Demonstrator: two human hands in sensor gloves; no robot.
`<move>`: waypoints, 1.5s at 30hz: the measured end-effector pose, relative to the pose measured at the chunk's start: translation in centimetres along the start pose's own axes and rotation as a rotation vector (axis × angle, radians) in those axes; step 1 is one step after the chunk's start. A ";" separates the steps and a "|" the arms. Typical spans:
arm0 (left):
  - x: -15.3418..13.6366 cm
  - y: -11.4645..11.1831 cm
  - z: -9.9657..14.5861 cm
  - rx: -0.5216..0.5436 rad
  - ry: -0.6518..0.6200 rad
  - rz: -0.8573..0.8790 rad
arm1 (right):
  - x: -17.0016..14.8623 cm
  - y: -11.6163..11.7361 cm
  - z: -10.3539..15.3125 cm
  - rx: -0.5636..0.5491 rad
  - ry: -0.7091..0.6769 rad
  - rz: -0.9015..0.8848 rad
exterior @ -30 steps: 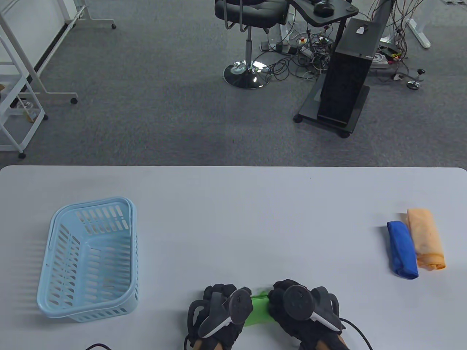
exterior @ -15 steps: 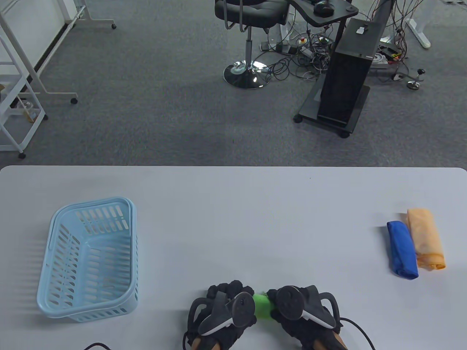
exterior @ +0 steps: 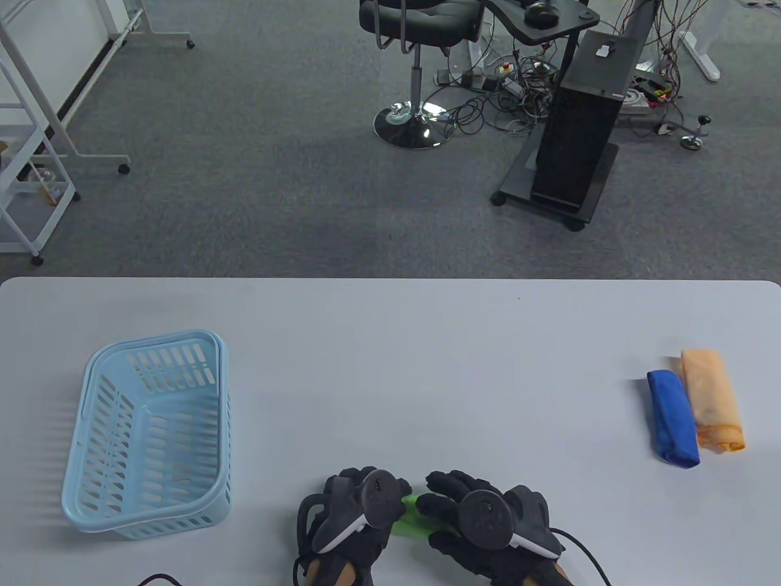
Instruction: Roll rectangular towel into towel roll
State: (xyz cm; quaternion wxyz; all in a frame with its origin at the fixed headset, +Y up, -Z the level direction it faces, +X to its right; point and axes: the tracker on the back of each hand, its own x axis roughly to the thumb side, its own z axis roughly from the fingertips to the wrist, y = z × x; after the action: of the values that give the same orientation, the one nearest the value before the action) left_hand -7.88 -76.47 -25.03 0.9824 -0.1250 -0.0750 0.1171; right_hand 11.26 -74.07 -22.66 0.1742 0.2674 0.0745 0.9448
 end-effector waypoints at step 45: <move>-2.5 3.7 1.8 0.148 -0.006 0.074 | -24.3 -5.7 3.7 0.129 1.147 0.520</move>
State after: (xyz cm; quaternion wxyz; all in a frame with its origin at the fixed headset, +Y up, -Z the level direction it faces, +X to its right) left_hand -11.40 -73.22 -24.59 0.9837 -0.0541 -0.0642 0.1588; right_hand 34.25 -77.56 -32.48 -0.1453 -0.2623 0.1456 0.9428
